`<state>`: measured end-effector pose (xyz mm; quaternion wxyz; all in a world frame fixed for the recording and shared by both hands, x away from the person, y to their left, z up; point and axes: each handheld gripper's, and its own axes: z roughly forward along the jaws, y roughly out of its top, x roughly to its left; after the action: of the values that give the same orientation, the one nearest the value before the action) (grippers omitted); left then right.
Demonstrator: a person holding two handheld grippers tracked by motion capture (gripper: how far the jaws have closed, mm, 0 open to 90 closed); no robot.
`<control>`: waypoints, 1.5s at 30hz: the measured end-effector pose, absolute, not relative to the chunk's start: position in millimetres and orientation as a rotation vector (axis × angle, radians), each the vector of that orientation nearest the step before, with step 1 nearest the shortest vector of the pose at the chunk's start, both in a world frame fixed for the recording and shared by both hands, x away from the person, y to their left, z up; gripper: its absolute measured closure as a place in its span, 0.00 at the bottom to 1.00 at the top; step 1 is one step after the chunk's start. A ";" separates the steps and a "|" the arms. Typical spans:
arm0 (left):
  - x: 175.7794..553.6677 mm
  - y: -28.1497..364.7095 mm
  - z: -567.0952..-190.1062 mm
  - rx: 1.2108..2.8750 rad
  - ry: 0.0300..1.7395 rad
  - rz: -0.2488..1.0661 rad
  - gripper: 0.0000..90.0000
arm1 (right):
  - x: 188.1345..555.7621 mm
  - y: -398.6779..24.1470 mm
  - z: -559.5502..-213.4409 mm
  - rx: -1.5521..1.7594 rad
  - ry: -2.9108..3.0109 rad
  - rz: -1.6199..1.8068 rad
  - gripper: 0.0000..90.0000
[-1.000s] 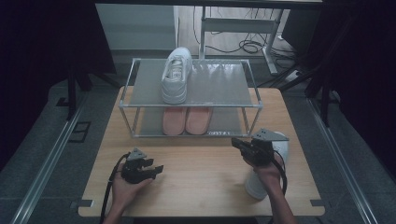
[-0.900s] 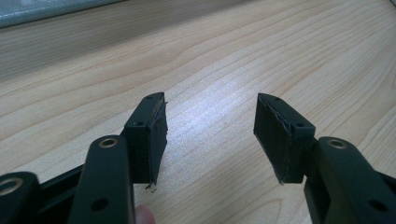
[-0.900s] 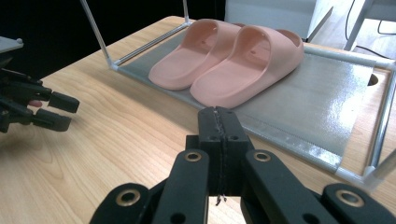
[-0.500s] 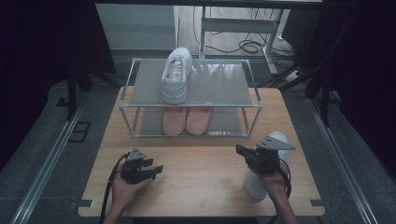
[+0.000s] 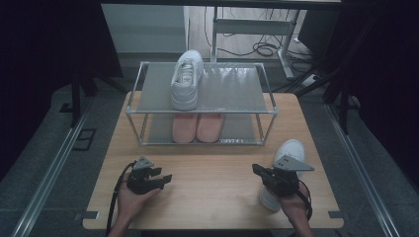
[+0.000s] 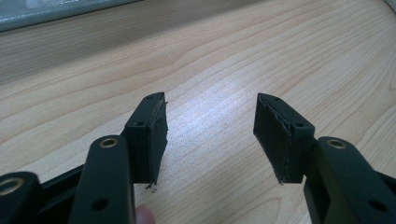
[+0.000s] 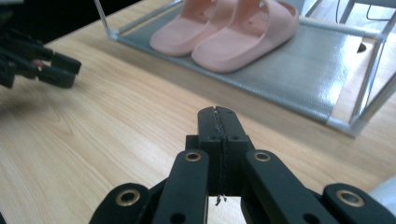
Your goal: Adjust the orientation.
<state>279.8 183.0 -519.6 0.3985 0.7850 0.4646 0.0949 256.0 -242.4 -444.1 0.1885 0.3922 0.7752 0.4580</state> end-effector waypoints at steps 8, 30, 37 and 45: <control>280.0 183.3 -519.7 1.989 1.178 0.241 0.50 | 245.1 -248.5 -451.9 1.141 2.179 1.222 1.00; 280.0 183.6 -520.0 1.992 1.178 0.241 0.50 | 222.2 -252.5 -465.1 1.165 2.179 1.111 1.00; 280.2 185.7 -519.8 1.985 1.184 0.241 0.50 | 221.8 -254.5 -464.3 1.162 2.179 1.101 1.00; 280.3 185.7 -519.8 1.978 1.179 0.223 0.50 | 218.8 -260.1 -463.7 1.167 2.173 1.082 1.00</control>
<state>280.3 185.7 -519.8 0.4025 0.7827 0.4665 0.0884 218.8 -260.1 -463.7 0.2220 0.4225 0.7866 0.3917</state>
